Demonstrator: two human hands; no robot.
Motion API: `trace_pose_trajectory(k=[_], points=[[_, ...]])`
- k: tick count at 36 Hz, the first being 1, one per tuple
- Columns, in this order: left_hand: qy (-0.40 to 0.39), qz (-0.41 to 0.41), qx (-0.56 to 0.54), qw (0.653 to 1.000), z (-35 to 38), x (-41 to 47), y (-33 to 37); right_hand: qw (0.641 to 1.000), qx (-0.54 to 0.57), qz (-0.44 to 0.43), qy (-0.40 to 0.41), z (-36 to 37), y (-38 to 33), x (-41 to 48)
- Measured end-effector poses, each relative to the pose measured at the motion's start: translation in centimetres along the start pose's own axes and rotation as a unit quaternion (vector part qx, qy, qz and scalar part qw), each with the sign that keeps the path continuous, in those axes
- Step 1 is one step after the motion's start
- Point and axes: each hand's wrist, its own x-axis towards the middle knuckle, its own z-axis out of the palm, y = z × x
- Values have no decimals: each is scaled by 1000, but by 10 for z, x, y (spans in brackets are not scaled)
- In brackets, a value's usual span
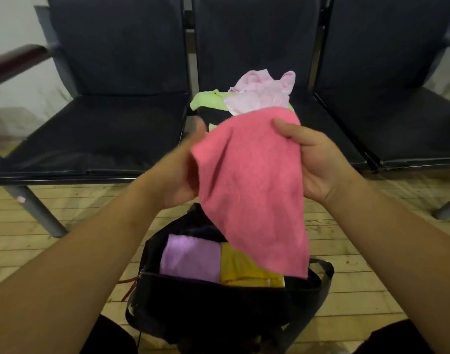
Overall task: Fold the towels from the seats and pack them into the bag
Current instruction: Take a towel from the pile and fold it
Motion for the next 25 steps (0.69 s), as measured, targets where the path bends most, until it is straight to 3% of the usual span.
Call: trace_pose_trajectory(k=[3, 8, 11, 14, 19, 25], points=[[-70, -19, 111, 991, -4, 1, -17, 998, 54, -31, 31, -1, -4, 0], [-34, -1, 126, 991, 3, 2, -27, 995, 62, -39, 60, -9, -8, -1], [-2, 10, 71, 997, 10, 0, -24, 995, 50, -6, 90, -17, -9, 5], [13, 16, 10, 1000, 16, -2, -20, 990, -32, 60, 124, -20, -7, 7], [83, 36, -103, 991, 24, 0, -12, 976, -106, 175, 76, -31, 3, 4], [125, 40, -73, 989, 15, -1, -3, 977, -120, 168, 51, -35, 6, 7]])
